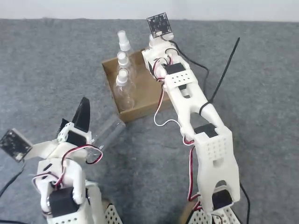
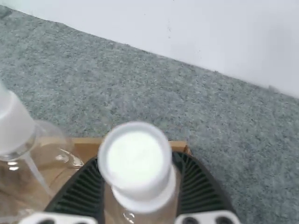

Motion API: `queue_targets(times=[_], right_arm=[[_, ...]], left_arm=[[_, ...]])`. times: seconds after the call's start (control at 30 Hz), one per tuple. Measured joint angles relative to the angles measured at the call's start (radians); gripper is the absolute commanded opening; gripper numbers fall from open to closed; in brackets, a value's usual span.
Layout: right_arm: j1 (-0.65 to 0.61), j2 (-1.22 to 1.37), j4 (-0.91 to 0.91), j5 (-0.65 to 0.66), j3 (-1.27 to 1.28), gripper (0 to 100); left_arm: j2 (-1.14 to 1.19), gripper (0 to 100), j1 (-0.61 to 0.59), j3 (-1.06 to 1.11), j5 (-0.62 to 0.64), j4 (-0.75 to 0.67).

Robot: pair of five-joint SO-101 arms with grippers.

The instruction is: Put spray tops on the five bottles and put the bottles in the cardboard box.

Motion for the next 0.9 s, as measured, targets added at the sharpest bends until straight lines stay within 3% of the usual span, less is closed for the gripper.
queue_targets(times=[0.17, 0.9], right_arm=[[0.0, 0.0, 0.021, -0.002, -0.002, 26.7], [0.0, 0.028, 0.104, -0.002, 0.002, 27.1]], left_arm=[[0.0, 32, 0.0, 0.0, 0.0, 0.0], [0.0, 32, 0.0, 0.0, 0.0, 0.0]])
